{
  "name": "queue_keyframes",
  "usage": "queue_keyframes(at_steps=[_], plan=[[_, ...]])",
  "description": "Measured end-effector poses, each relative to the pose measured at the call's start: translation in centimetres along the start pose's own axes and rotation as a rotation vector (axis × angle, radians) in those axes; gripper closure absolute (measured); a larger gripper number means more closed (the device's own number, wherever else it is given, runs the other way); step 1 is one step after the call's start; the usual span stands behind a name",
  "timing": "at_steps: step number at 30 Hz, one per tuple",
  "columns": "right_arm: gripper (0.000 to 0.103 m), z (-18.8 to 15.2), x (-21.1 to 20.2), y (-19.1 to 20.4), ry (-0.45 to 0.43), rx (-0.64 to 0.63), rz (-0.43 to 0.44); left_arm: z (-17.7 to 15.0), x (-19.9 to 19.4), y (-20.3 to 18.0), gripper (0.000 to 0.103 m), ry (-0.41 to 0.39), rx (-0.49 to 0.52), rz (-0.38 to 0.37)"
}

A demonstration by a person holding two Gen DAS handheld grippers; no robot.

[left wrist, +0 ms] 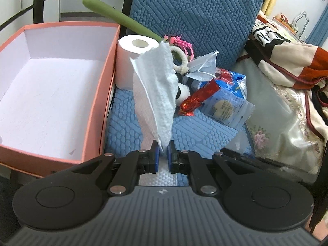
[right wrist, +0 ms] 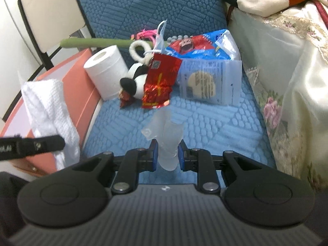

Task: Organize soft objects
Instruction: 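Lift the towel with the left tool while the right tool carries the glove over the pink box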

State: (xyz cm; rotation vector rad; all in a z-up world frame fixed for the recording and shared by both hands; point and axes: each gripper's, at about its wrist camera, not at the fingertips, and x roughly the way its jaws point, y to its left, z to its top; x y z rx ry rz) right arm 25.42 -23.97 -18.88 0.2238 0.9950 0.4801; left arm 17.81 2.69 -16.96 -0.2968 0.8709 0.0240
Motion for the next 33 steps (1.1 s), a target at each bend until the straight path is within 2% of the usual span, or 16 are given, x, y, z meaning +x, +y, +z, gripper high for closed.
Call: queue_keyframes(at_steps=[7, 13, 25, 33], plan=[[0.079, -0.4, -3.1, 2.4, 0.03, -0.03, 0.0, 0.8, -2.0, -0.1, 0.093, 0.012, 0.011, -0.026], [0.079, 0.6, -5.7, 4.2, 0.033, -0.044, 0.008, 2.1, -4.2, -0.6, 0.093, 0.042, 0.039, -0.051], [0.079, 5.3, -9.2, 8.1, -0.025, -0.116, 0.046, 7.6, -9.7, 1.1, 0.093, -0.007, -0.005, -0.139], [0.079, 9.6, -10.9, 12.2, -0.097, -0.186, 0.109, 12.1, -13.4, 3.2, 0.093, -0.06, 0.004, -0.109]])
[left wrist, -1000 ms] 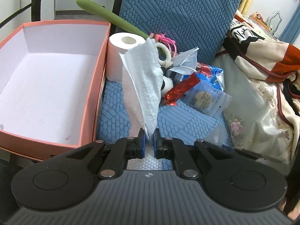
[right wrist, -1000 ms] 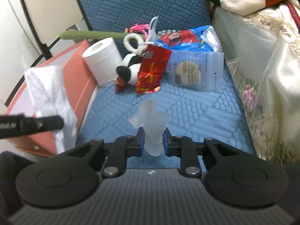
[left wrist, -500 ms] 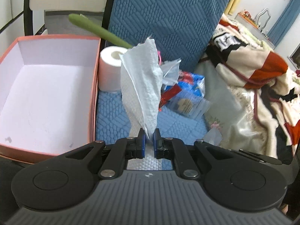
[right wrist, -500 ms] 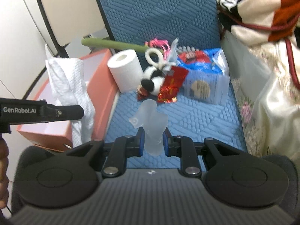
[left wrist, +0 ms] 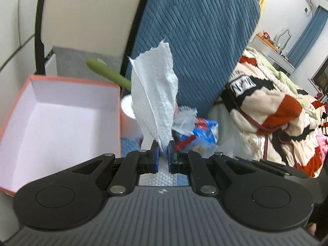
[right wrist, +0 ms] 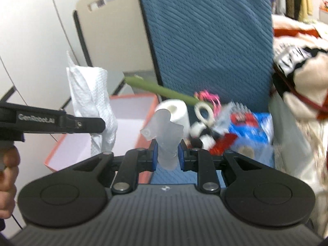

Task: Organize soft objects
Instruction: 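Lift the towel with the left tool while the right tool carries the glove over the pink box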

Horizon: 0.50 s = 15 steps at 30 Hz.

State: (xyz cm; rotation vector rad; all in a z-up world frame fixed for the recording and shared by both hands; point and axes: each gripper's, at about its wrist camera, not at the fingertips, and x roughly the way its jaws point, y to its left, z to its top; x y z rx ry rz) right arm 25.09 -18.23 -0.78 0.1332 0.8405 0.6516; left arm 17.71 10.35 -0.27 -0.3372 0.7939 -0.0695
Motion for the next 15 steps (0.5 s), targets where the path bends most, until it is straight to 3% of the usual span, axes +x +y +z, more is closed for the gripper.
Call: queue_keyframes(at_steps=[15], plan=[[0.079, 6.1, 1.7, 8.7, -0.098, -0.105, 0.084, 5.6, -6.1, 7.4, 0.093, -0.105, -0.01, 0.048]])
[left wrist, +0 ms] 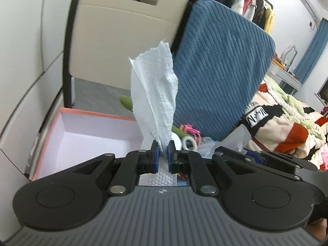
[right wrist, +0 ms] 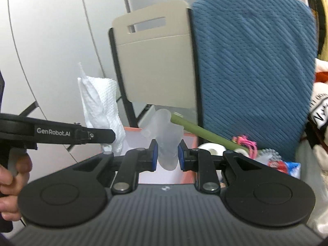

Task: Organize soft objects
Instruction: 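Lift the towel with the left tool while the right tool carries the glove over the pink box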

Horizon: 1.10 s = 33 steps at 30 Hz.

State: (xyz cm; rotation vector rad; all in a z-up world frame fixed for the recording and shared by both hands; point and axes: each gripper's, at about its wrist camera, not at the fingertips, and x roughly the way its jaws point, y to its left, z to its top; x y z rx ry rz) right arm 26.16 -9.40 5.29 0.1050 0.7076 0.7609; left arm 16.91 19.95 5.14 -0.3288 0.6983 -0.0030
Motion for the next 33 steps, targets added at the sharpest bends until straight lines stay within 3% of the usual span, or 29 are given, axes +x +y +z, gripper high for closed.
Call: queue_keyframes(at_steps=[8, 18, 24, 32, 33], plan=[[0.079, -0.7, 5.0, 4.2, 0.077, -0.019, 0.029, -0.3, 0.5, 5.6, 0.093, 0.03, -0.032, 0.026], [0.079, -4.8, 12.3, 6.3, 0.245, -0.021, 0.019, -3.1, 5.4, 12.4, 0.093, 0.17, -0.095, 0.063], [0.079, -7.8, 15.4, 6.4, 0.337, -0.027, -0.011, -5.1, 8.4, 14.8, 0.093, 0.251, -0.117, 0.074], [0.076, -9.7, 17.6, 6.6, 0.407, -0.049, -0.034, -6.5, 10.2, 16.7, 0.092, 0.295, -0.158, 0.082], [0.075, -9.8, 17.8, 6.6, 0.414, -0.047, -0.026, -6.6, 10.3, 16.7, 0.084, 0.302, -0.159, 0.083]])
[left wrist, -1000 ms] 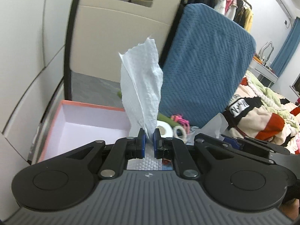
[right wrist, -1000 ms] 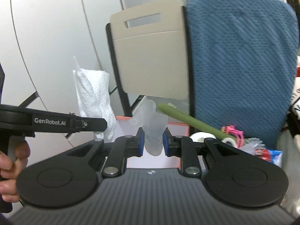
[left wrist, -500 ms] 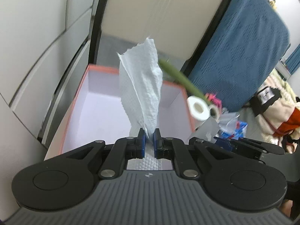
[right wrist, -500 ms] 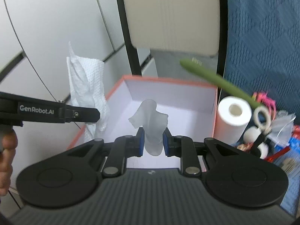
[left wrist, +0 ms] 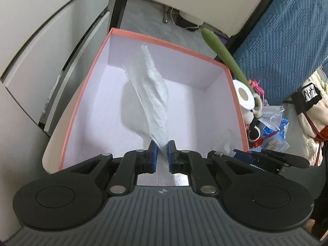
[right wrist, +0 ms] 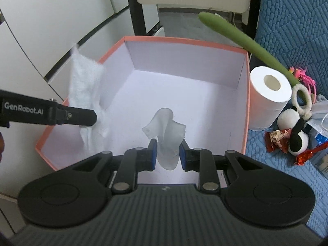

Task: Organize soft objects
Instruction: 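Open the left tool dropping the towel while the right tool releases the glove into the box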

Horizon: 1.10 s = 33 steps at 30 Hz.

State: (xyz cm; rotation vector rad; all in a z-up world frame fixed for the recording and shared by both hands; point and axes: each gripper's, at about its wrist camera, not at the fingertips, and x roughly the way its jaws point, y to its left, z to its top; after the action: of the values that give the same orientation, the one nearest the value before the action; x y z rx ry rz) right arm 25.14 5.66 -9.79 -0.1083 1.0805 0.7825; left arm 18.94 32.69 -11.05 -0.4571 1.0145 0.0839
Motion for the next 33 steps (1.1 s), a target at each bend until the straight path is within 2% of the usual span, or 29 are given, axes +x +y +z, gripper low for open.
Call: queue_keyframes(at_steps=[1, 2, 3, 5, 8, 22, 33], plan=[[0.074, 0.1, 0.2, -0.2, 0.005, 0.006, 0.007, 0.0, 0.0, 0.0, 0.078, 0.004, 0.001, 0.01], [0.072, 0.1, 0.2, -0.4, 0.004, 0.016, 0.011, 0.1, 0.0, -0.1, 0.064, 0.003, 0.004, 0.017], [0.07, 0.2, 0.1, -0.7, -0.003, 0.029, 0.012, 0.1, -0.2, -0.3, 0.057, -0.008, 0.012, 0.021], [0.056, 0.5, -0.2, -1.1, -0.021, 0.051, 0.016, 0.2, -0.9, -0.6, 0.056, -0.036, 0.02, 0.024], [0.047, 0.7, -1.5, -1.1, -0.05, 0.058, 0.02, 0.4, -1.7, -1.2, 0.056, -0.06, 0.019, 0.024], [0.046, 1.5, -10.0, -2.2, -0.227, 0.035, 0.004, -0.4, -8.5, -6.6, 0.056, -0.22, 0.058, 0.004], [0.046, -0.7, -16.0, -3.8, -0.319, 0.006, -0.043, -2.9, -12.1, -11.9, 0.056, -0.305, 0.116, -0.029]])
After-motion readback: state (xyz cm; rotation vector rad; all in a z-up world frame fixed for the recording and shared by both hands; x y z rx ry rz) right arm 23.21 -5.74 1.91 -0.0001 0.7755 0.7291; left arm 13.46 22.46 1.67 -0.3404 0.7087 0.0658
